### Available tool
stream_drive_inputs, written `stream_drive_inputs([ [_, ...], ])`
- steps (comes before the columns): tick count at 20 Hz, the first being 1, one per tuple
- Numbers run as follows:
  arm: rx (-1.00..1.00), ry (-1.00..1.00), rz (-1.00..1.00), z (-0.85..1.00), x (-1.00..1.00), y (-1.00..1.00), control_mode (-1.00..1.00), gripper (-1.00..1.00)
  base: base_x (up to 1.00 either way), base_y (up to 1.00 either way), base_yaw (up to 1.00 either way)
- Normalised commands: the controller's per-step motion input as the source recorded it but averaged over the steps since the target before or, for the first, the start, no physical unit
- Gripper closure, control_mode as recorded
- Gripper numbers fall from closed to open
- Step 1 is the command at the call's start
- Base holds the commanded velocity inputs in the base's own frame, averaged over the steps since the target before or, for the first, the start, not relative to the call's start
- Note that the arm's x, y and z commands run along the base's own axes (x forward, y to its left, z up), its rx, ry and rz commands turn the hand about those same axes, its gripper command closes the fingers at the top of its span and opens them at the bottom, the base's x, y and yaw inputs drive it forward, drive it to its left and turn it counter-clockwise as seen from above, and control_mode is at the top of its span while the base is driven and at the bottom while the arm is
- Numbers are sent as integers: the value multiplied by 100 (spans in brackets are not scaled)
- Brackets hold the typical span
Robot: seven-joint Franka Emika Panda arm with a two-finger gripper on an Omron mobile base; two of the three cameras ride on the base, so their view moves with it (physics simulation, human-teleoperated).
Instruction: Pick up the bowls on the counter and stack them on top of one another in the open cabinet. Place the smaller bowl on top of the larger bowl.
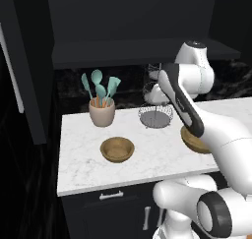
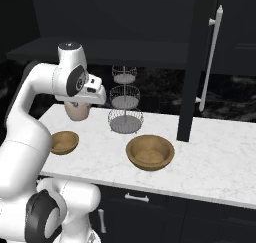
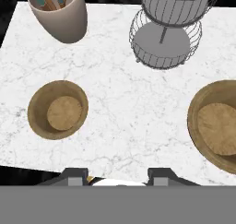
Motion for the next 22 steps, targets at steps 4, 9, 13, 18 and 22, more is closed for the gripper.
stream_drive_inputs([
  [4,-6,0,0,-20,1,19,-100,-100,0,0,0],
  [9,-9,9,0,-84,0,51,-100,-100,0,0,0],
  [13,-7,20,0,-100,14,53,-100,-100,0,0,0],
  [18,-1,17,-1,-95,42,29,-100,-100,0,0,0],
  [22,0,11,-8,-60,71,40,-100,-100,0,0,0],
])
